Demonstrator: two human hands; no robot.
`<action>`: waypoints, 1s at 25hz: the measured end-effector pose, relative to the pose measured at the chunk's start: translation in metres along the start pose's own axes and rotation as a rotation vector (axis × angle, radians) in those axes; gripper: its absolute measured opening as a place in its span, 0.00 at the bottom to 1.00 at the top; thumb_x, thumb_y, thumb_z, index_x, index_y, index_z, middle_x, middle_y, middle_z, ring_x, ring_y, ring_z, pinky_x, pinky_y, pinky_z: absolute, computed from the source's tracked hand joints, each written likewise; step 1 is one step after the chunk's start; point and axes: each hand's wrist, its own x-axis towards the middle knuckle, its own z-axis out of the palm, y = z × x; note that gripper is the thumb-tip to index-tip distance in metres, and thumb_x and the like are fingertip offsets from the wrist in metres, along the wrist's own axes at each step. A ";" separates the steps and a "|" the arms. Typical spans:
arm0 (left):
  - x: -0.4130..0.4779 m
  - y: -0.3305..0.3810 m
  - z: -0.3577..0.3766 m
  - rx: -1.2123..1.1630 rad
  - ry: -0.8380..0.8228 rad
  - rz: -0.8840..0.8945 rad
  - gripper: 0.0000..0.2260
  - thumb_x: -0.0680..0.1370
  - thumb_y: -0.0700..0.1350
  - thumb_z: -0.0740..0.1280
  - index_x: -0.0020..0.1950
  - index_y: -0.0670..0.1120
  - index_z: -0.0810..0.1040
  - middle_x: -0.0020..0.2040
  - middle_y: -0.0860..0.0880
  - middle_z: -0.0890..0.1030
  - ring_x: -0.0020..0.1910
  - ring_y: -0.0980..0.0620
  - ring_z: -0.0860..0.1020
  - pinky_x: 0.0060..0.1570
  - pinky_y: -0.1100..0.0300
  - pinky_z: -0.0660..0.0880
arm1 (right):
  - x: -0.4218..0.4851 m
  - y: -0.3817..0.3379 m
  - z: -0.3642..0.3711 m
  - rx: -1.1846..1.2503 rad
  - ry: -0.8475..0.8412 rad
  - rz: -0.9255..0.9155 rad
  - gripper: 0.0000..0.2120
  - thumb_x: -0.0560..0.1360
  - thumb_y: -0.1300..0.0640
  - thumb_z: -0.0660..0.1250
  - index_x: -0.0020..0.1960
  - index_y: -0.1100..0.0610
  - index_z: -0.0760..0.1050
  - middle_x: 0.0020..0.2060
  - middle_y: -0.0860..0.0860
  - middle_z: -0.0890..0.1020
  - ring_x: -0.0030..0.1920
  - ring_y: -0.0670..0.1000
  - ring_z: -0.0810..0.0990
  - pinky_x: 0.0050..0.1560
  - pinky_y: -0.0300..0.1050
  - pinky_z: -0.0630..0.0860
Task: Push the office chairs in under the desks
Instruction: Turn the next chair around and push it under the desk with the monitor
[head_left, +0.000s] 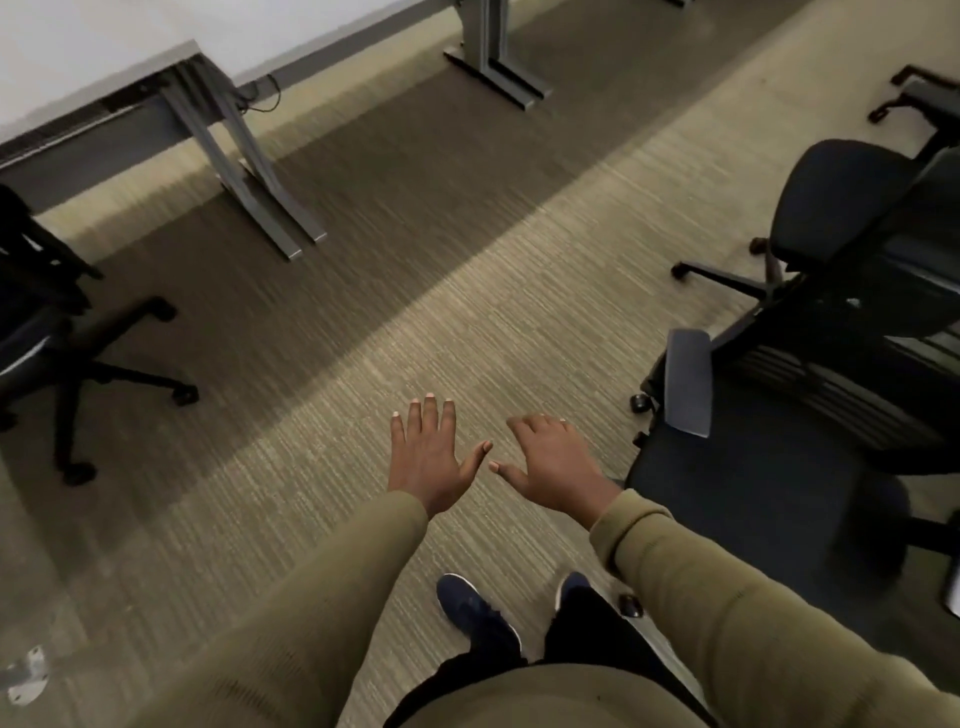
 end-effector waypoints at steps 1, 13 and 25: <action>0.004 0.015 0.002 -0.003 0.000 0.019 0.41 0.78 0.72 0.45 0.82 0.44 0.52 0.82 0.41 0.53 0.81 0.40 0.49 0.78 0.39 0.45 | -0.005 0.011 -0.005 -0.009 0.002 0.011 0.34 0.78 0.34 0.60 0.74 0.55 0.68 0.68 0.56 0.75 0.67 0.59 0.74 0.67 0.55 0.69; 0.060 0.244 0.049 0.007 -0.036 0.146 0.40 0.79 0.70 0.47 0.81 0.43 0.54 0.81 0.39 0.57 0.79 0.38 0.54 0.77 0.38 0.49 | -0.082 0.249 -0.047 -0.029 0.110 0.257 0.23 0.78 0.40 0.63 0.64 0.55 0.75 0.57 0.55 0.79 0.58 0.59 0.77 0.56 0.53 0.71; 0.180 0.411 0.134 0.123 -0.182 0.204 0.43 0.76 0.71 0.57 0.82 0.47 0.47 0.81 0.38 0.48 0.78 0.33 0.52 0.73 0.34 0.54 | -0.033 0.446 -0.068 -0.309 0.246 0.359 0.38 0.75 0.39 0.66 0.79 0.55 0.61 0.80 0.60 0.54 0.80 0.64 0.49 0.76 0.71 0.46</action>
